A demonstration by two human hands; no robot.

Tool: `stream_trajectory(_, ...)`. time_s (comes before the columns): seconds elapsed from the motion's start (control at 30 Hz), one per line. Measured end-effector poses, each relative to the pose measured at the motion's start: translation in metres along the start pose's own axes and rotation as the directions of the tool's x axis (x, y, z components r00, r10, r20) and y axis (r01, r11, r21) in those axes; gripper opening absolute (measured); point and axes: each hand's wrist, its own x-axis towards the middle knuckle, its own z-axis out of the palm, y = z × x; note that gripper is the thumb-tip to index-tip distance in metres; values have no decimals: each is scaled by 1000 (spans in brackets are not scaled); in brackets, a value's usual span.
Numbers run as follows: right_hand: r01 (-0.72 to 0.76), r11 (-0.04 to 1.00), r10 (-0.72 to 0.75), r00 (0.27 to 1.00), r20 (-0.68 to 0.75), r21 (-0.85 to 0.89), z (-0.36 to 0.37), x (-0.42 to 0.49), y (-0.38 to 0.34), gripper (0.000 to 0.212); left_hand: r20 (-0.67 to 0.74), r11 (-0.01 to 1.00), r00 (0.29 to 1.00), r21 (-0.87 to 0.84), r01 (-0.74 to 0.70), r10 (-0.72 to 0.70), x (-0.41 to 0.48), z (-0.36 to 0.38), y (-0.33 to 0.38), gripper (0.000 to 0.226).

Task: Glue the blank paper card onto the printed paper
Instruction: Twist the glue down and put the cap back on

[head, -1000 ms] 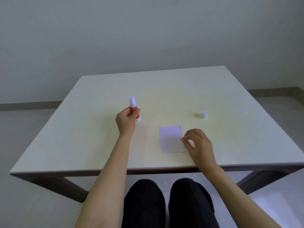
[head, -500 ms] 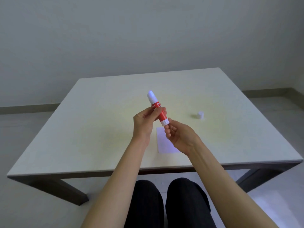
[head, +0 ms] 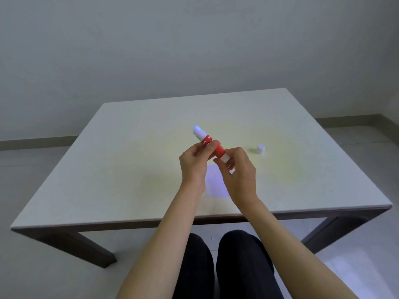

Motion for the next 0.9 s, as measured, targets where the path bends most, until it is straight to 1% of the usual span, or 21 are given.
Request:
stream_trajectory(0.07, 4, 1000, -4, 1000, 12, -11, -2, 1, 5, 21, -23, 1000, 1000, 23, 0, 1, -1, 2, -2, 6)
stream_trajectory(0.13, -363, 904, 333, 929, 159, 226, -9, 8, -3, 32, -33, 1000, 999, 9, 2, -1, -1, 0, -1, 6)
stream_trajectory(0.17, -605, 705, 503, 794, 341, 370, -13, 14, -7, 43, -32, 1000, 999, 10, 2, -2, 0, -1, 0, 6)
stream_trajectory(0.23, -876, 213, 532, 475, 701, 432, -23, 24, -9, 59, -21, 1000, 1000, 25, 4, -4, 0, -3, 1, 5)
stream_trajectory(0.3, -894, 54, 455, 418, 786, 444, -27, 27, -9, 48, -8, 999, 1000, 36, -3, 4, 0, -4, 2, 5)
stream_trajectory(0.33, -872, 99, 454, 469, 758, 479, -27, 27, -10, 39, -11, 999, 1000, 47, -6, 7, 1, -4, 1, 6)
stream_trajectory(0.37, -803, 282, 456, 594, 662, 526, -25, 23, -10, 30, -18, 998, 1000, 55, -5, 6, 2, -3, 1, 8)
stream_trajectory(0.4, -643, 579, 420, 762, 492, 502, -21, 17, -9, 20, -27, 999, 1000, 52, 2, -1, 2, -3, 1, 8)
stream_trajectory(0.43, -383, 863, 297, 912, 283, 329, -17, 11, -7, 14, -35, 999, 999, 41, 10, -9, 1, -2, 1, 8)
stream_trajectory(0.47, -118, 989, 103, 982, 157, 86, -14, 4, -3, 10, -42, 999, 999, 34, 17, -16, 1, -2, 0, 7)
stream_trajectory(0.5, 69, 994, -60, 992, 107, -82, -11, 0, 1, 9, -49, 999, 999, 42, 21, -19, 1, -1, -1, 8)
stream_trajectory(0.53, 140, 979, -130, 988, 78, -147, -9, -3, 5, 11, -57, 998, 998, 61, 24, -20, 1, -1, -2, 10)
stream_trajectory(0.57, 99, 988, -92, 994, 65, -119, -9, -4, 6, 17, -62, 997, 998, 78, 24, -19, 1, -1, -3, 13)
stream_trajectory(0.63, -305, 938, 278, 946, 167, 164, -13, 3, -3, 34, -70, 995, 997, 96, 24, -17, 1, -3, -3, 17)
stream_trajectory(0.7, -750, 531, 532, 657, 534, 393, -22, 17, -9, 47, -84, 993, 996, 118, 30, -20, 2, -5, -3, 18)
stream_trajectory(0.73, -862, 327, 530, 507, 680, 387, -25, 23, -9, 49, -85, 992, 996, 122, 35, -25, 2, -6, -2, 17)
stream_trajectory(0.77, -896, 225, 498, 444, 744, 384, -27, 25, -8, 45, -77, 992, 997, 116, 38, -29, 2, -6, -2, 16)
stream_trajectory(0.8, -886, 216, 479, 463, 745, 411, -28, 27, -8, 37, -65, 994, 997, 105, 41, -34, 1, -6, -2, 14)
stream_trajectory(0.83, -823, 332, 463, 568, 680, 462, -26, 24, -8, 27, -55, 995, 998, 88, 43, -38, 1, -6, -2, 11)
stream_trajectory(0.87, -663, 576, 417, 742, 525, 479, -22, 19, -6, 18, -48, 997, 998, 62, 49, -46, 0, -5, -1, 9)
stream_trajectory(0.9, -375, 857, 276, 913, 299, 355, -18, 11, -4, 14, -43, 998, 997, 31, 60, -58, 0, -3, 0, 9)
